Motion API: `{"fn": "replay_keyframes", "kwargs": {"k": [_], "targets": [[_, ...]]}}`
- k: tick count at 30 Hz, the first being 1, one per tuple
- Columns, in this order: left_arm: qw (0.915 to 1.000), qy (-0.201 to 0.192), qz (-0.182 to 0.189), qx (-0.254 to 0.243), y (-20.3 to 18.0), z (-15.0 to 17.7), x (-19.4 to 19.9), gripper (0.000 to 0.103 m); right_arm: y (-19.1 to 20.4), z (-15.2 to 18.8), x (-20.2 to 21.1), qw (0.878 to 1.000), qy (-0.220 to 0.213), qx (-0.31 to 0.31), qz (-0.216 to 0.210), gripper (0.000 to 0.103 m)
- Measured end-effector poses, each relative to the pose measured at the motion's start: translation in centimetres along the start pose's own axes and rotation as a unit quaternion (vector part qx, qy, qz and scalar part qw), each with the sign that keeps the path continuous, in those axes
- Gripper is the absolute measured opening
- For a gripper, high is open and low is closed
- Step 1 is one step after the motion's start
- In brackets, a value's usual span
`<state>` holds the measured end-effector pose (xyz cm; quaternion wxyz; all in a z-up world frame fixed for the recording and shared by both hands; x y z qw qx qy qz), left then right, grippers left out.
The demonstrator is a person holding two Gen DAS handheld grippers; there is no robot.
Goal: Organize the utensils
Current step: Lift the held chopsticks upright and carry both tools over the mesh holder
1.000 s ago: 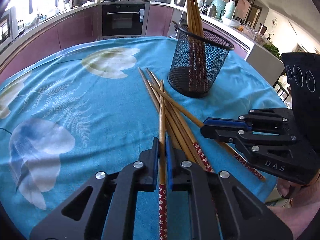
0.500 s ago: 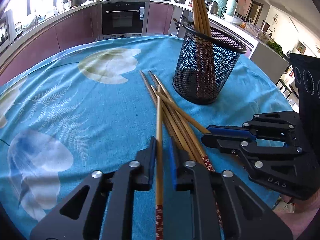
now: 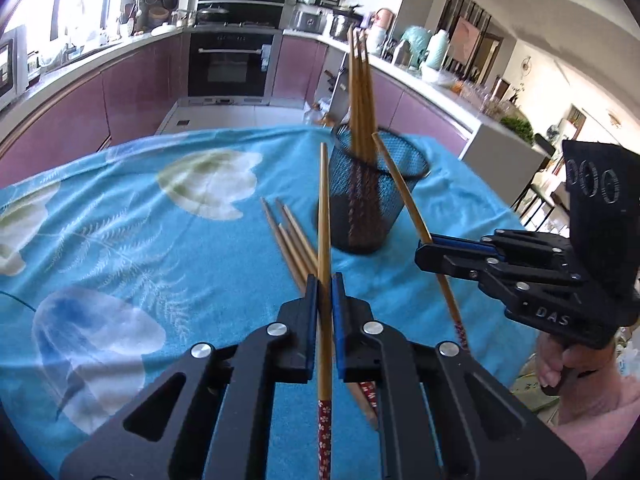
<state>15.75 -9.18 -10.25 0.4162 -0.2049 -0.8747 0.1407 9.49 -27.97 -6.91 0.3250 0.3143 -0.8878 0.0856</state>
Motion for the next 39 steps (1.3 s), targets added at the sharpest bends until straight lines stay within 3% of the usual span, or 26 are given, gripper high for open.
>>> {"fn": "replay_keyframes", "kwargs": {"k": [8, 19, 29, 39], "targets": [[0.9981, -0.039, 0.046, -0.008, -2.1, -2.2, 4.2, 0.008, -1.1, -2.0, 2.3, 0.999, -0.041, -0.007, 0.004, 0.006], [0.9948, -0.081, 0.061, -0.014, -4.1, -5.4, 6.7, 0.008, -2.9, -5.3, 5.0, 0.996, -0.091, 0.002, 0.022, 0.006], [0.9899, -0.12, 0.072, -0.022, -6.8, -10.2, 7.6, 0.008, -5.1, -10.0, 7.7, 0.989, -0.138, 0.01, 0.043, 0.006], [0.986, -0.147, 0.072, -0.033, -9.2, -13.7, 7.6, 0.008, -6.8, -12.5, 8.2, 0.985, -0.158, 0.014, 0.07, 0.006]]}}
Point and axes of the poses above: each gripper's, at about its wrist camera, not at the fingertips, and x roughly against the way its jaws point, y to its left, z to its underside, the point moved 7 cm from there along -x, roughly the way its jaws point, and after that the axes turned 15 degrees about x, right-handed, at the moved point
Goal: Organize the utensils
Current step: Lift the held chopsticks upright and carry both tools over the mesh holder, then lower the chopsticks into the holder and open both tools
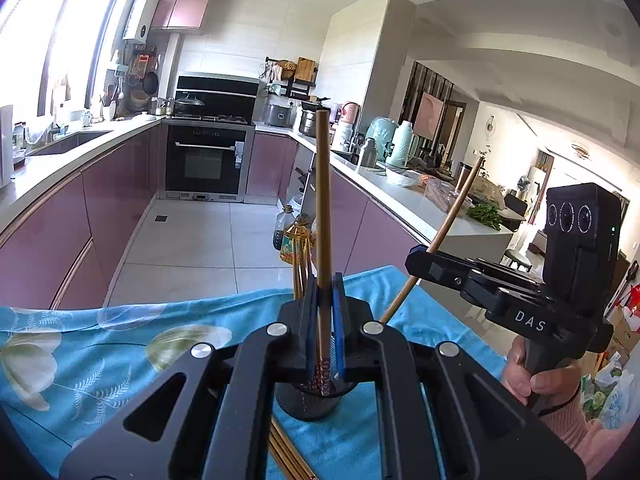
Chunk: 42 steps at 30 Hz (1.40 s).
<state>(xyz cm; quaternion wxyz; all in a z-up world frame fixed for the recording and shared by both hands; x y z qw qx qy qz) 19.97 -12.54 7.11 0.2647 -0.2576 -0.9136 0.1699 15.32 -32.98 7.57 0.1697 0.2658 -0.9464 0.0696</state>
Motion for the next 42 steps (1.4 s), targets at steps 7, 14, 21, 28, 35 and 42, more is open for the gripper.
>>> {"fn": "replay_keyframes", "kwargs": {"k": [7, 14, 21, 28, 35, 42], "targets": [[0.9995, 0.005, -0.03, -0.013, 0.0, 0.3, -2.4, 0.008, -0.6, 1.1, -2.3, 1.0, 0.028, 0.003, 0.005, 0.006], [0.9966, 0.059, -0.051, -0.026, 0.9, 2.8, -5.7, 0.008, -0.6, 3.9, -4.8, 0.996, 0.089, 0.002, -0.004, 0.006], [0.992, 0.102, -0.067, -0.034, 2.1, 4.4, -8.1, 0.008, -0.4, 5.9, -6.8, 0.99, 0.143, 0.003, -0.008, 0.006], [0.9887, 0.127, -0.077, -0.022, 3.8, 5.1, -10.5, 0.008, -1.4, 7.3, -8.3, 0.986, 0.164, -0.018, -0.003, 0.007], [0.9892, 0.122, -0.08, -0.005, 4.9, 5.3, -10.8, 0.015, -1.6, 7.3, -8.4, 0.987, 0.161, -0.027, 0.001, 0.007], [0.9911, 0.099, -0.088, -0.006, 5.3, 5.9, -8.8, 0.023, -1.1, 7.2, -7.1, 0.99, 0.14, -0.03, -0.002, 0.019]]}}
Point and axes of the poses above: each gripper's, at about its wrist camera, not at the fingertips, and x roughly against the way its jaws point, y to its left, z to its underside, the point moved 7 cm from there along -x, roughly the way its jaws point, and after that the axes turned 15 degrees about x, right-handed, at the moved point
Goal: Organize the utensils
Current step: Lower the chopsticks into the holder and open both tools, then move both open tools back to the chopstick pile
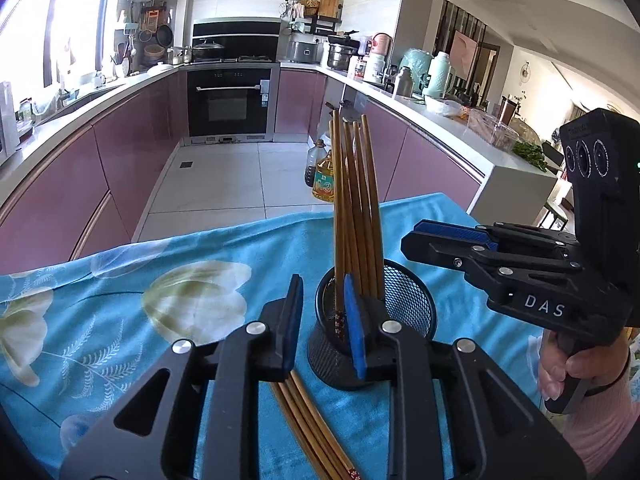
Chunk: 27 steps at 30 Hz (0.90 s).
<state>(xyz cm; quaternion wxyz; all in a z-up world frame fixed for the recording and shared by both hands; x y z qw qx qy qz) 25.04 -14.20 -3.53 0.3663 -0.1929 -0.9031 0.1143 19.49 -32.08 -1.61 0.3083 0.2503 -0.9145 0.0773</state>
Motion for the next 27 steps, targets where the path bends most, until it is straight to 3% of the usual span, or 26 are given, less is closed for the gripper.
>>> {"fn": "replay_keyframes", "kwargs": {"k": [10, 20, 27], "targets": [[0.999, -0.043, -0.014, -0.001, 1.9, 2.9, 4.8, 0.042, 3.7, 1.8, 3.4, 0.999, -0.032, 0.026, -0.03, 0.037], [0.9985, 0.014, -0.047, 0.025, 6.1, 9.8, 4.3, 0.043, 8.3, 8.4, 0.7, 0.995, 0.038, 0.026, -0.084, 0.041], [0.9964, 0.057, -0.05, 0.037, 6.9, 13.9, 2.4, 0.048, 9.6, 11.7, -1.6, 0.993, 0.081, 0.015, -0.084, 0.041]]}}
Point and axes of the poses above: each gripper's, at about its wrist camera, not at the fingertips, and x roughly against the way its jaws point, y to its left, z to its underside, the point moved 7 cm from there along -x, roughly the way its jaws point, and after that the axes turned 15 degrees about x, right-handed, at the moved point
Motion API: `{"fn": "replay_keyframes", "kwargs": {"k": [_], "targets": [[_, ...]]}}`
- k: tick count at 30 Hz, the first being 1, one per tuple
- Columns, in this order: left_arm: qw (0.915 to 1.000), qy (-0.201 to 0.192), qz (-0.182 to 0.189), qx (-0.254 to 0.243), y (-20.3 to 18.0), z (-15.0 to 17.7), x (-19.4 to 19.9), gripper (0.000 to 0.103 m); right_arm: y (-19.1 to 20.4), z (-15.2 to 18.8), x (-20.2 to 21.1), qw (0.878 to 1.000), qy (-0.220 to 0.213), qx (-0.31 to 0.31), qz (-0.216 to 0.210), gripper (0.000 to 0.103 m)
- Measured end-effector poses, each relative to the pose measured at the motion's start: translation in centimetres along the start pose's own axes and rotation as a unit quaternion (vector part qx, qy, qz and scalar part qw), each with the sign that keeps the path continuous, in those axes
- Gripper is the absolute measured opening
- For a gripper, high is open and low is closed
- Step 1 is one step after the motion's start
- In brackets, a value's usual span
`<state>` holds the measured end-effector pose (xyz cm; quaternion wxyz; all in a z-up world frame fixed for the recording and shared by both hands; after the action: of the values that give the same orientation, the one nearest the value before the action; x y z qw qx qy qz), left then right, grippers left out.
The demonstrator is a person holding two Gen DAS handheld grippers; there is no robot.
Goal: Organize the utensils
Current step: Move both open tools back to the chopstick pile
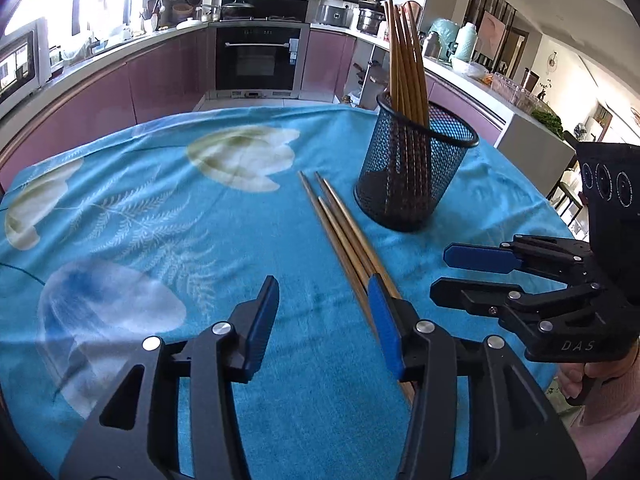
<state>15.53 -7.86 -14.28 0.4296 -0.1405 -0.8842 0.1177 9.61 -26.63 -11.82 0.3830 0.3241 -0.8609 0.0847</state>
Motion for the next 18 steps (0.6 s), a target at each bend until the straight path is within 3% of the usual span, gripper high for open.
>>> {"fn": "replay_keyframes", "kwargs": {"k": [10, 18], "targets": [[0.9994, 0.031, -0.005, -0.014, -1.0, 1.8, -2.1, 0.051, -0.7, 1.4, -0.2, 1.0, 0.006, -0.029, 0.0, 0.045], [0.9989, 0.027, -0.026, -0.026, -1.7, 1.7, -2.5, 0.051, -0.6, 1.6, -0.4, 0.999, 0.007, -0.033, 0.001, 0.045]]}}
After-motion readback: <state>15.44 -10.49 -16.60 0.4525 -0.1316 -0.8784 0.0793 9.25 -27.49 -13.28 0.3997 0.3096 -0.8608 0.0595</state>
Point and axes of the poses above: each gripper's, at about its wrist camera, not at the fingertips, and x roughly against the way its jaws point, y to its left, z to its underside, the point moved 7 cm from there along -x, roughly the way its jaws point, and after that the axes turned 15 degrees about x, right-handed, at the moved point
